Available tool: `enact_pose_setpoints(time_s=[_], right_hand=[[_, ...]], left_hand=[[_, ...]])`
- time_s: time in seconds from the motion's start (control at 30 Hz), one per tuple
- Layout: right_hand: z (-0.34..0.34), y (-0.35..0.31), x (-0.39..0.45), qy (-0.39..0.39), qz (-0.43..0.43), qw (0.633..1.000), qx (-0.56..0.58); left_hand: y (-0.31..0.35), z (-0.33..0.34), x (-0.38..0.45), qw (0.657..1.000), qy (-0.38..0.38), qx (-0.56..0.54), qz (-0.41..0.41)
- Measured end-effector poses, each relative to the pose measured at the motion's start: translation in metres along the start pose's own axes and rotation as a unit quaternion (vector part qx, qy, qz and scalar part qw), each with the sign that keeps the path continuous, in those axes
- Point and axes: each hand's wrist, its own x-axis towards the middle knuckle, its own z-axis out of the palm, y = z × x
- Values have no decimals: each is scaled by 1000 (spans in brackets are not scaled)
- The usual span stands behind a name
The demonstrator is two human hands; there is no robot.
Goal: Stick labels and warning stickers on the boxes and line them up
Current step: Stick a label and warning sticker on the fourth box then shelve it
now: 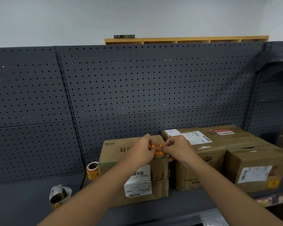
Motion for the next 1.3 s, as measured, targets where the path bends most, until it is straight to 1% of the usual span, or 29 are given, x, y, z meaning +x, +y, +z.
enact_pose_setpoints(time_s=[0.13,0.33,0.43,0.57,0.67,0.83,1.0,1.13,1.3], right_hand=[[1,2,-1,13,-2,999,-38],[2,0,-3,12,16,998,-66],[1,-2,-5,17,17,995,-93],[2,-4,-7,13,21,997,-79],[7,-4,-7,24,13,995,-93],[14,-3,-6,47,-12,992,-116],[18,-1,-4,62,-13,990,-126],[23,2,-2,73,-26,984,-159],[28,2,-3,75,-13,981,-178]], left_hand=[[4,4,-5,997,27,55,37],[9,11,-11,991,33,116,51],[5,12,-11,992,39,114,30],[-7,12,-10,996,35,76,15],[-13,12,-11,993,37,107,16],[-18,14,-13,987,14,158,15],[-17,16,-12,981,-8,191,21],[-18,15,-10,982,-39,186,4],[-20,16,-6,984,-45,173,-2]])
